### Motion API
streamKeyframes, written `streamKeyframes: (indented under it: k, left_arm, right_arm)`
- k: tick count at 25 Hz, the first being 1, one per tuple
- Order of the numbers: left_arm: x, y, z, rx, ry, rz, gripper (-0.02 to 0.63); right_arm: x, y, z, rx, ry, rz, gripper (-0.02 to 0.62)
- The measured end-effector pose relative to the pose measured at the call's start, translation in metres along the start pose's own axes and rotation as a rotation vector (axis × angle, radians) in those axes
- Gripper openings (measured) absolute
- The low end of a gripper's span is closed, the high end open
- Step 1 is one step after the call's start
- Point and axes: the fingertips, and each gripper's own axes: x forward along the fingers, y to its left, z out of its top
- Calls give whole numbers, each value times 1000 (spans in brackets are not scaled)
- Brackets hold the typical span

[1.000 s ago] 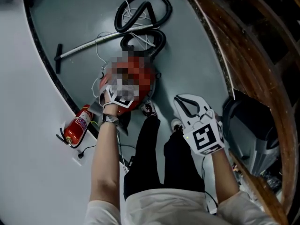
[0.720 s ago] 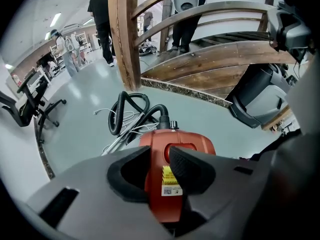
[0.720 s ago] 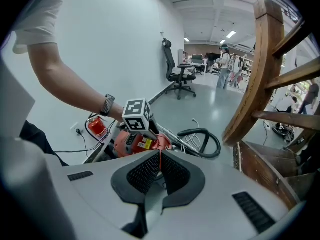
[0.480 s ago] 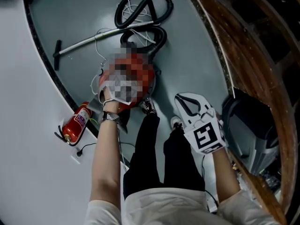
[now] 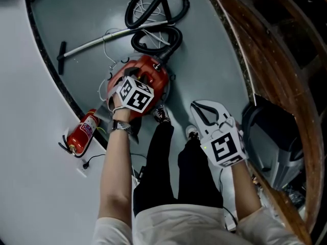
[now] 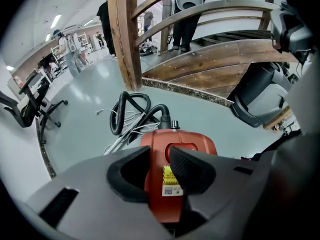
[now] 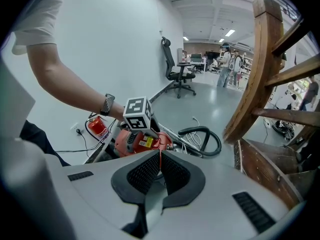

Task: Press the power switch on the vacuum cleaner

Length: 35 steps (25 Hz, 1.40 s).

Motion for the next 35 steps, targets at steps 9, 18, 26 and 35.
streamKeyframes:
  k: [9,18,26,35]
  left_arm:
    - [4,0,-5,29,45,18,127]
    - [4,-1,-3,33,37,29,132]
    - [-2,3,1,57,-38,94,119]
    - [-34,19,0,-64,-133,140,72]
  right_arm:
    - [1,1,-3,6,5,-1,31]
    - [4,-1,-5,29,-1,5,31]
    - [-2,-5,-10,13,3,8,31]
    - [-19,-14,-11,-23,1,-7,31]
